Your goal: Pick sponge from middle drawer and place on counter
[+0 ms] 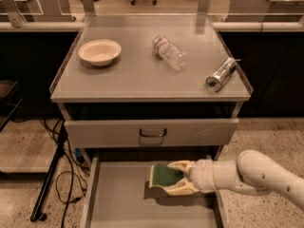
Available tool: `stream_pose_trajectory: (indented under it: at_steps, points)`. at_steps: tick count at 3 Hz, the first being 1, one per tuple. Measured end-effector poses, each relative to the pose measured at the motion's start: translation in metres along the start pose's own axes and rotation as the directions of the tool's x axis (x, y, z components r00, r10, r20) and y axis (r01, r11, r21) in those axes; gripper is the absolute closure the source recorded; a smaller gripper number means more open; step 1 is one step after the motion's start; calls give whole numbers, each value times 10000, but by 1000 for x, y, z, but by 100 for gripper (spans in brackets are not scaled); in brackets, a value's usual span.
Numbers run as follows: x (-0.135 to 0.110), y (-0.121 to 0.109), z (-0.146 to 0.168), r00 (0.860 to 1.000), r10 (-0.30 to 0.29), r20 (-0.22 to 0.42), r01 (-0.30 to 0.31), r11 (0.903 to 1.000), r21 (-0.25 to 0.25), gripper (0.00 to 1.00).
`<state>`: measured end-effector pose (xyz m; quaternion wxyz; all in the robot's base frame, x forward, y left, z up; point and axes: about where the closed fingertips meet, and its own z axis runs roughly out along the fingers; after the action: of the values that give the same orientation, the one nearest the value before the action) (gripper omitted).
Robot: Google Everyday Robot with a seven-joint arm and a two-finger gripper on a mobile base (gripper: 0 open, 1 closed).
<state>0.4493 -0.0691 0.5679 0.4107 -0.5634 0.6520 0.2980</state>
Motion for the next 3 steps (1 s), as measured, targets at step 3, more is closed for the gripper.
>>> stream_pose_trajectory:
  at_steps: [3]
  points:
    - [-19,4,-9,9984,-189,-541,182,9997,-133,100]
